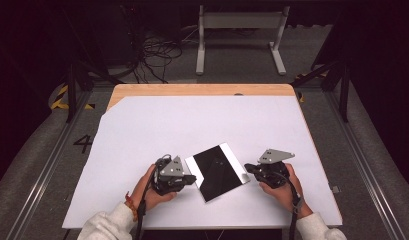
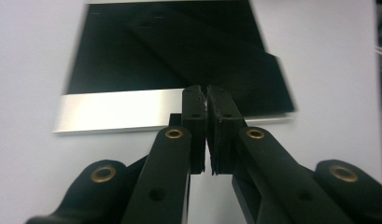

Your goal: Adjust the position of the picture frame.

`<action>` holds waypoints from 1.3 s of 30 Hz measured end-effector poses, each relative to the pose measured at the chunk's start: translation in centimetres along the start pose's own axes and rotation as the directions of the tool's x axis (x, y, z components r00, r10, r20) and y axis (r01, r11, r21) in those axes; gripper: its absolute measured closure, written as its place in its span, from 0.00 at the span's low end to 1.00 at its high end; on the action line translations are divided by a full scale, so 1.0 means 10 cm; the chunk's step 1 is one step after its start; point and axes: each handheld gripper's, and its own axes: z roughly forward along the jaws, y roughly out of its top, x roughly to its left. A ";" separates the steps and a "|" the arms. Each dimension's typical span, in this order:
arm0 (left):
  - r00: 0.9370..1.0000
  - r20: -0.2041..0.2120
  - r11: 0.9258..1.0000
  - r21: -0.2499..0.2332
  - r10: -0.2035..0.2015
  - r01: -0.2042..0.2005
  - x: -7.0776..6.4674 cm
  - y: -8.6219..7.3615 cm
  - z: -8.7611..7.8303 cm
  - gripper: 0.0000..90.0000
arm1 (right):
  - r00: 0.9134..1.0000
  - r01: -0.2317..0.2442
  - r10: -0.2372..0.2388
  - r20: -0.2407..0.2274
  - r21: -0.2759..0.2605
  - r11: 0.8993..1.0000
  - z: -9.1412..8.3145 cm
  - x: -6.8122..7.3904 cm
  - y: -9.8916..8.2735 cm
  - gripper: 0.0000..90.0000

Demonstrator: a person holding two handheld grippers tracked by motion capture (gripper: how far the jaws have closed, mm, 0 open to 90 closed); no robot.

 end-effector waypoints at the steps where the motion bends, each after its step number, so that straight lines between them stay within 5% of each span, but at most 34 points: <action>1: 1.000 -0.012 1.000 -0.004 -0.009 0.009 0.05 0.00 0.00 0.95 | 1.000 0.005 -0.005 -0.005 0.002 1.000 -0.03 0.03 -0.02 1.00; 6: 0.995 -0.068 0.997 -0.030 -0.074 0.072 0.32 -0.01 0.01 0.95 | 1.000 0.011 -0.011 -0.020 0.007 1.000 -0.14 0.12 -0.12 1.00; 10: 0.990 -0.112 0.997 -0.018 -0.080 0.079 0.44 0.00 0.07 0.95 | 1.000 0.017 -0.017 -0.025 0.025 1.000 -0.15 0.20 -0.22 1.00; 18: 0.982 -0.132 0.991 0.016 -0.132 0.136 0.66 -0.01 0.25 0.95 | 0.999 0.026 -0.025 -0.022 0.043 0.999 -0.09 0.24 -0.26 1.00; 26: 0.982 -0.132 0.990 0.026 -0.137 0.142 0.71 0.00 0.36 0.99 | 1.000 0.016 -0.016 -0.001 0.029 0.999 -0.04 0.22 -0.27 1.00; 39: 0.987 -0.078 0.987 0.063 -0.143 0.148 0.65 -0.04 0.28 1.00 | 0.999 0.025 -0.026 0.026 0.027 0.999 0.00 0.16 -0.25 1.00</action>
